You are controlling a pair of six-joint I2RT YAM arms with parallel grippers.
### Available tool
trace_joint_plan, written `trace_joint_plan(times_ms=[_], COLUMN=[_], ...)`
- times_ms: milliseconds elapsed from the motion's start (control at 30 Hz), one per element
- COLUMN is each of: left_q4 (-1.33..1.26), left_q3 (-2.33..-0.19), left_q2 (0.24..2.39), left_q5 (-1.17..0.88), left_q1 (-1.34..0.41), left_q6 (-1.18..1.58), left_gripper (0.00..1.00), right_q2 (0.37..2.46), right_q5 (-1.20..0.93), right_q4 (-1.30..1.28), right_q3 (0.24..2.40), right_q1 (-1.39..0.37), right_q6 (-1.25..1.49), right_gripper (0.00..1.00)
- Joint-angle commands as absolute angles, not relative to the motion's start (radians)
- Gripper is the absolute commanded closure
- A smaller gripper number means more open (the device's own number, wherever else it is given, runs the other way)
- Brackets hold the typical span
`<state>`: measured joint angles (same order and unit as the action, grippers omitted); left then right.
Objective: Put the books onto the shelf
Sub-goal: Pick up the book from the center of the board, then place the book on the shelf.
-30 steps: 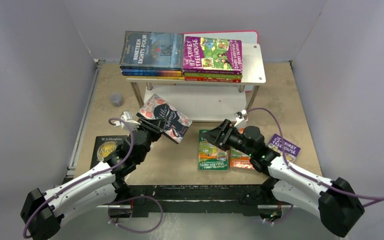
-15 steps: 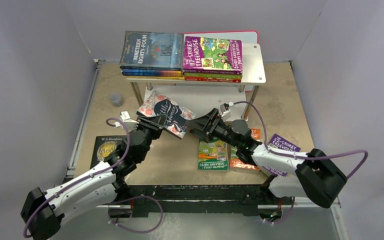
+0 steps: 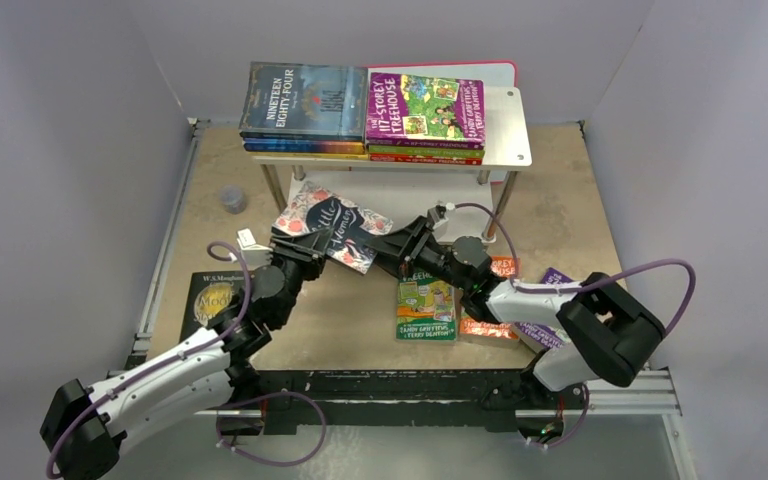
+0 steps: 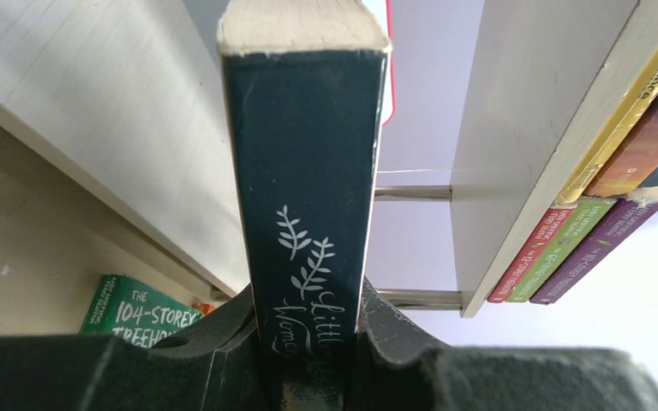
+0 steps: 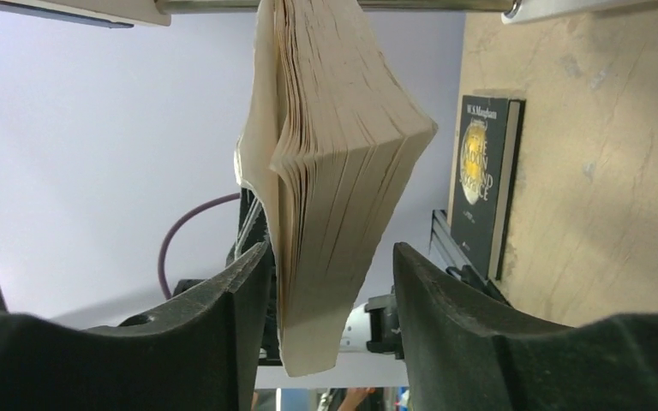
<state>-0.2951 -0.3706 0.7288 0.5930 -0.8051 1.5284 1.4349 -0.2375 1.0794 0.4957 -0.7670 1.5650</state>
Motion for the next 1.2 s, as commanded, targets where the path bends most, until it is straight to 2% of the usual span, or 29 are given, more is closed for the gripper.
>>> trace_joint_plan(times_ms=[0,133,200,267,300,367,533,800,1000,1167], left_q4=[-0.394,-0.374,-0.321,-0.279,-0.243,-0.115,0.24,0.657,0.75,0.683], left_q3=[-0.387,-0.367,-0.375,-0.389,-0.403,-0.445,-0.538,-0.658,-0.763,-0.797], left_q2=[0.679,0.654,0.635,0.614,0.603,0.588,0.54,0.432,0.457,0.493], left_q5=[0.602,0.611,0.619,0.612,0.611,0.619,0.699,0.951,1.062,1.037], left_q1=[-0.802,-0.802,-0.802,-0.802,-0.801,-0.802,-0.801,-0.803,-0.803,-0.802], left_q6=[1.569,1.575,1.562,1.509,1.481,1.447,1.378,1.389,1.239,1.073], left_gripper=[0.95,0.86,0.8,0.69,0.59,0.44,0.32,0.27,0.27,0.27], right_q2=[1.468,1.512,1.53,1.535,1.532,1.525,1.507,1.484,1.507,1.532], right_q5=[-0.287,-0.321,-0.329,-0.33,-0.325,-0.323,-0.331,-0.299,-0.283,-0.25], right_q4=[1.182,1.204,1.253,1.267,1.261,1.217,1.151,0.98,0.86,0.752], right_q3=[0.538,0.564,0.559,0.552,0.545,0.543,0.556,0.602,0.652,0.704], right_q1=[-0.769,-0.77,-0.764,-0.758,-0.755,-0.75,-0.728,-0.687,-0.641,-0.634], right_q6=[1.619,1.632,1.654,1.654,1.643,1.615,1.539,1.416,1.329,1.252], right_gripper=[0.49,0.73,0.87,0.96,1.0,1.0,1.0,1.0,1.0,1.0])
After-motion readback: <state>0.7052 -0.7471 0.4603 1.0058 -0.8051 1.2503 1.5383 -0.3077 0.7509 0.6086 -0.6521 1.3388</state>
